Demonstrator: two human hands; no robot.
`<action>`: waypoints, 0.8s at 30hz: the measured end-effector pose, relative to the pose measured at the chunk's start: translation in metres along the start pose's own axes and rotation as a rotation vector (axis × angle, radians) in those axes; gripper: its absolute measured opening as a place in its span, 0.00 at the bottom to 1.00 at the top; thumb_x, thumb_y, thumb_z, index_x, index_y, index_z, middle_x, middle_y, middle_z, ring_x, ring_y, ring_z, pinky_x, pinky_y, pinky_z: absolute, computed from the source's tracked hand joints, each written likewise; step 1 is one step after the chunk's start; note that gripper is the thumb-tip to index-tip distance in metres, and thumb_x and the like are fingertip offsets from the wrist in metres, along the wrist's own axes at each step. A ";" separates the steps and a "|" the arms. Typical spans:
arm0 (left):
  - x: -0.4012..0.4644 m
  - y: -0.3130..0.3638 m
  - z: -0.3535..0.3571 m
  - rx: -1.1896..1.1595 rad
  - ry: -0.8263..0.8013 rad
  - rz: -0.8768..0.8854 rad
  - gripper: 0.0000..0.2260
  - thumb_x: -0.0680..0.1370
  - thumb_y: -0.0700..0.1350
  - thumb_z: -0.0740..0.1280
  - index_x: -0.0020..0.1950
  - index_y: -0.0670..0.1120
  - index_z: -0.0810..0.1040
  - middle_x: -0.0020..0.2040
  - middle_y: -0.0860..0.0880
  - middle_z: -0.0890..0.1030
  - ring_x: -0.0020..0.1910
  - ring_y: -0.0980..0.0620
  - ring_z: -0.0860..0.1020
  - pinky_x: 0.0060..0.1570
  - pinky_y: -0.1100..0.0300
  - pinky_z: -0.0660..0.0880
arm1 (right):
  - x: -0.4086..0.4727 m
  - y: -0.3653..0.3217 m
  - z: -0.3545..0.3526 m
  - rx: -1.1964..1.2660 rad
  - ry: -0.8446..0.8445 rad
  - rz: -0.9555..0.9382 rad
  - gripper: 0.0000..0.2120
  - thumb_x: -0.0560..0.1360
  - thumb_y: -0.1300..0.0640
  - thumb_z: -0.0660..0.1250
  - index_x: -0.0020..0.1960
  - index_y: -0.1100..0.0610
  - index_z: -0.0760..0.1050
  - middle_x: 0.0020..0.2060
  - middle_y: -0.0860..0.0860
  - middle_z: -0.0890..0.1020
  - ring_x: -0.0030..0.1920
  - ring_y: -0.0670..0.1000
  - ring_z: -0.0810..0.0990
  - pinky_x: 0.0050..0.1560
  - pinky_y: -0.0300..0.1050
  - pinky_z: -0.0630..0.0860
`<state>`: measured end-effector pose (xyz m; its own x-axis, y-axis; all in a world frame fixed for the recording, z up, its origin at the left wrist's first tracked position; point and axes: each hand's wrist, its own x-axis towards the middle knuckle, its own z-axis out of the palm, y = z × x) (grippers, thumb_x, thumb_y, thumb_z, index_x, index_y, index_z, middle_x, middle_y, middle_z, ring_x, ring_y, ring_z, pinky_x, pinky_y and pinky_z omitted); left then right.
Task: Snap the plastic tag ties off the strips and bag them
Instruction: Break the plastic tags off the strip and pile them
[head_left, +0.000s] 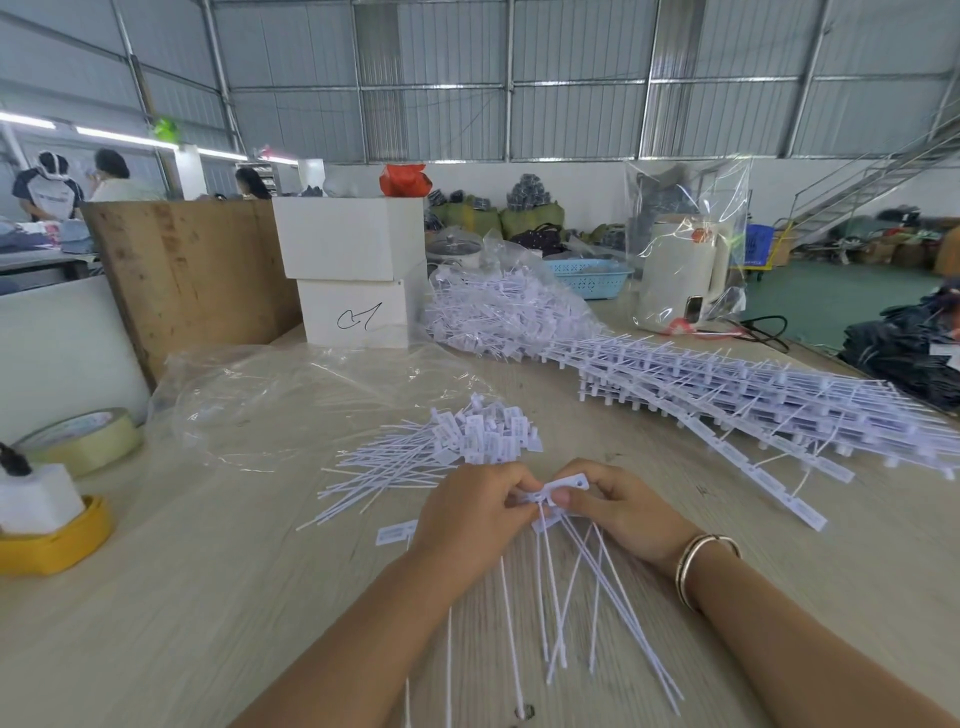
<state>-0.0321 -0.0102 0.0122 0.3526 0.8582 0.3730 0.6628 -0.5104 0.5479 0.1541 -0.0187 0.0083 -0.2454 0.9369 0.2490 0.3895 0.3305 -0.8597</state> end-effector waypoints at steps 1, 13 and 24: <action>0.000 -0.001 0.000 -0.035 -0.005 -0.010 0.11 0.73 0.54 0.70 0.54 0.54 0.81 0.49 0.56 0.83 0.47 0.61 0.80 0.50 0.59 0.77 | 0.000 0.000 0.000 0.006 -0.003 -0.006 0.05 0.76 0.55 0.66 0.43 0.51 0.80 0.40 0.46 0.82 0.44 0.45 0.79 0.52 0.42 0.73; 0.003 -0.003 -0.002 -0.403 -0.046 -0.005 0.02 0.73 0.49 0.72 0.42 0.56 0.81 0.39 0.59 0.84 0.40 0.63 0.82 0.41 0.68 0.76 | -0.003 -0.009 0.002 0.135 -0.007 -0.097 0.07 0.77 0.63 0.63 0.45 0.60 0.79 0.38 0.49 0.79 0.38 0.41 0.78 0.43 0.31 0.72; 0.005 -0.009 -0.009 -0.632 -0.161 -0.056 0.06 0.73 0.40 0.71 0.43 0.52 0.81 0.41 0.52 0.85 0.42 0.54 0.83 0.48 0.54 0.79 | -0.003 -0.008 -0.001 0.346 0.114 -0.040 0.07 0.72 0.59 0.65 0.44 0.61 0.80 0.39 0.49 0.82 0.42 0.46 0.80 0.46 0.34 0.75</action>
<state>-0.0417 -0.0018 0.0160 0.4560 0.8566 0.2413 0.1839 -0.3559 0.9162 0.1532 -0.0236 0.0148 -0.1460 0.9373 0.3166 0.0532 0.3270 -0.9435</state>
